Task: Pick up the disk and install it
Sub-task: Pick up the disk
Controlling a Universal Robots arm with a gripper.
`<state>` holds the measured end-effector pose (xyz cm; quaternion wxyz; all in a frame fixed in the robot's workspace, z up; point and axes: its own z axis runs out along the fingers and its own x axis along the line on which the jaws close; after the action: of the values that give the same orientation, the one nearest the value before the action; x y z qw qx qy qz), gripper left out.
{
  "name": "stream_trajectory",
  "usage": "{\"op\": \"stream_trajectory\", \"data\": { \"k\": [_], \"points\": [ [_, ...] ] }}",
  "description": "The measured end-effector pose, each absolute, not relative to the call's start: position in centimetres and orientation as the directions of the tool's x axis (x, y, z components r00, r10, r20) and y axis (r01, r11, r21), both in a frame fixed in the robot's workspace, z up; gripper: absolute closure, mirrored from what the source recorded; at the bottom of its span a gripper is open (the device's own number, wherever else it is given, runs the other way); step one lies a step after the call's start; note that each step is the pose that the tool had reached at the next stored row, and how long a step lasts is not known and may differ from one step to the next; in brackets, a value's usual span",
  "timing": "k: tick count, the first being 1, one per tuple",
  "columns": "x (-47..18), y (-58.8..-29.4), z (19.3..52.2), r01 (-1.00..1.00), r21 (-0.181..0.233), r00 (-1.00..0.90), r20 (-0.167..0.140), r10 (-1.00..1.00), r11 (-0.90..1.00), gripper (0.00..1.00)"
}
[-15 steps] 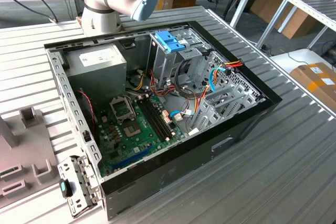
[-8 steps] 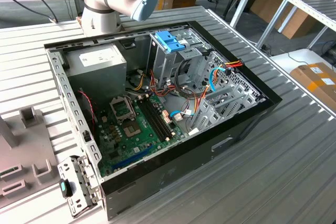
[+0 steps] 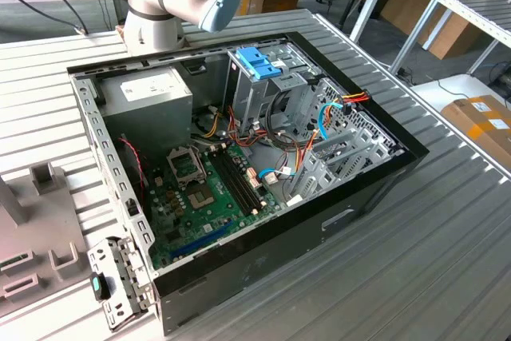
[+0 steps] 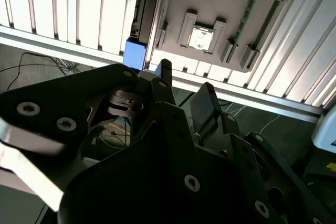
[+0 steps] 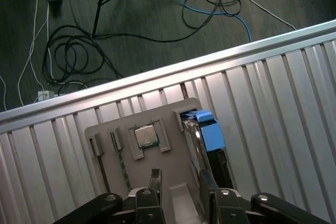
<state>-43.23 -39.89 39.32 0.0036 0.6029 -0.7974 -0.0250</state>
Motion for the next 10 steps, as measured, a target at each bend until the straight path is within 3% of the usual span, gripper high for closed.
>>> {"op": "stream_trajectory", "data": {
  "k": [10],
  "points": [
    [-43.24, -39.89, 39.32, -0.974, 0.044, -0.225, -0.024, -0.974, 0.223, 0.58]
  ]
}}
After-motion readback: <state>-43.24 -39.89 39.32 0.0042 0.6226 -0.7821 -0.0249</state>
